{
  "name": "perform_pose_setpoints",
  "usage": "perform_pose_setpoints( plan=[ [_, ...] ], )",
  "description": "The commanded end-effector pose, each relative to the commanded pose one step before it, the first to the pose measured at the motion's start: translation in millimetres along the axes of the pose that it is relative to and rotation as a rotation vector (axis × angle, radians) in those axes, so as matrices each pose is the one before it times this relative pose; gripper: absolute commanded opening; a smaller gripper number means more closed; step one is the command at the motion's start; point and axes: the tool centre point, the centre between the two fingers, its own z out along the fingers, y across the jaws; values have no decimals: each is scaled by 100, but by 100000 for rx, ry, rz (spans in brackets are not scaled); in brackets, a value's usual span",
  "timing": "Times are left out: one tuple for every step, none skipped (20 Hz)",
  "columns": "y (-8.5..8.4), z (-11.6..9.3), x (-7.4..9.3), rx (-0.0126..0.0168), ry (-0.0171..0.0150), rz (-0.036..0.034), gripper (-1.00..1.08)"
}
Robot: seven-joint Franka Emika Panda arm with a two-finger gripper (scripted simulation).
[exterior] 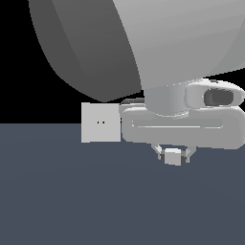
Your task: Plug the charger into the wall socket.
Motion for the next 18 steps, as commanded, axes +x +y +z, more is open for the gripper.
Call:
perform_pose_setpoints(
  plan=[
    [-1817,-981,85,3234,243,-6939,-100],
    [-823,-434,32,1472,59,-3173,-100],
    [-852,-450,31,1524,58,-3285,-100],
    [-873,-461,30,1561,56,-3364,-100],
    [-886,-468,28,1584,53,-3412,-100],
    [-891,-471,26,1593,50,-3432,-100],
    [-888,-470,23,1588,43,-3416,-100],
    [-875,-463,20,1567,35,-3365,-100],
    [-833,-440,17,1491,28,-3198,-100],
    [-772,-407,13,1384,17,-2958,-100],
    [-712,-373,7,1282,2,-2717,-100],
    [-653,-340,2,1182,-11,-2478,-100],
    [-594,-309,-1,1079,-19,-2245,-100],
    [-536,-277,-3,976,-23,-2019,-100],
    [-479,-247,-6,879,-30,-1795,-100],
    [-424,-215,-10,786,-39,-1572,-100],
    [-370,-185,-13,695,-46,-1357,-100],
    [-325,-160,-15,617,-50,-1175,-100]
  ],
)
